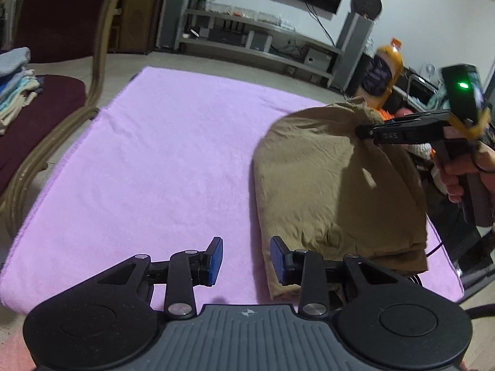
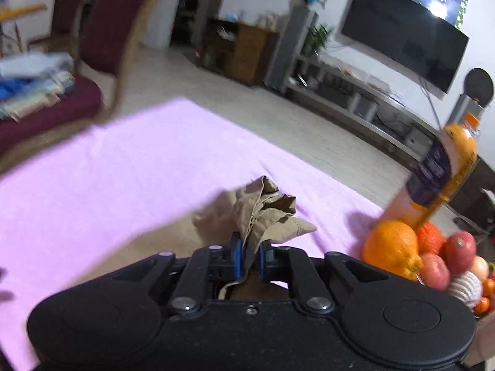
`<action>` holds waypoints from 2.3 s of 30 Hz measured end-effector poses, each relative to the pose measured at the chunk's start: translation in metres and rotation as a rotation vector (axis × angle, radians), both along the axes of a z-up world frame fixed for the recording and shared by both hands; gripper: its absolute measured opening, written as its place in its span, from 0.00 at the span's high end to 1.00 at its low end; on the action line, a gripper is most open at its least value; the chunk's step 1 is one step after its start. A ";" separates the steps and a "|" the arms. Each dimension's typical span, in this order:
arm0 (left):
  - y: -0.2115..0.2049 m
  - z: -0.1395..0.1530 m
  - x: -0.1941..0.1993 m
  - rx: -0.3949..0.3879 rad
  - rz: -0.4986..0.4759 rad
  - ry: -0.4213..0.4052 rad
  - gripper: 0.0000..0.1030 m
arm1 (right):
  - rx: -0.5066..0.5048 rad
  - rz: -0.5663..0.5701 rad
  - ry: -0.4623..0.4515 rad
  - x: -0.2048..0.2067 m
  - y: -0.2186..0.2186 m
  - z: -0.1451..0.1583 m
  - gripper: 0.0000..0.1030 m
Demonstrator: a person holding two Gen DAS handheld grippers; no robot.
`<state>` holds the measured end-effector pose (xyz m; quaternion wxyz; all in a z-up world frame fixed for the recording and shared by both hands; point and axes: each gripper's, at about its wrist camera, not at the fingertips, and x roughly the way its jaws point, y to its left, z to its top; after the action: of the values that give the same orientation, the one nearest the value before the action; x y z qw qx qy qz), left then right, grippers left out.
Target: Fold clothes
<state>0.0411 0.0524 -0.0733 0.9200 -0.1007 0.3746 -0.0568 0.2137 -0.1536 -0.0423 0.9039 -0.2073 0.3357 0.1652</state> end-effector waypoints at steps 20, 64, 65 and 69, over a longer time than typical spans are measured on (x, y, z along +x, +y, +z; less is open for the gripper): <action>-0.063 0.004 0.031 0.085 -0.173 -0.010 0.86 | 0.452 -0.194 0.277 -0.127 -0.067 -0.021 0.77; -0.108 -0.048 0.213 0.136 -0.135 0.035 0.83 | 0.858 -0.180 0.387 0.058 -0.103 -0.107 0.95; -0.110 -0.051 0.213 0.138 -0.129 0.024 0.83 | 0.891 -0.214 0.364 0.061 -0.110 -0.114 1.00; -0.106 -0.043 0.205 0.134 -0.109 0.002 0.82 | 0.973 -0.387 0.226 0.065 -0.136 -0.129 1.00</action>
<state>0.2461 -0.0536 -0.1163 0.9198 -0.0182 0.3834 -0.0816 0.2790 -0.2892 -0.1715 0.8678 0.3203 0.3474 0.1534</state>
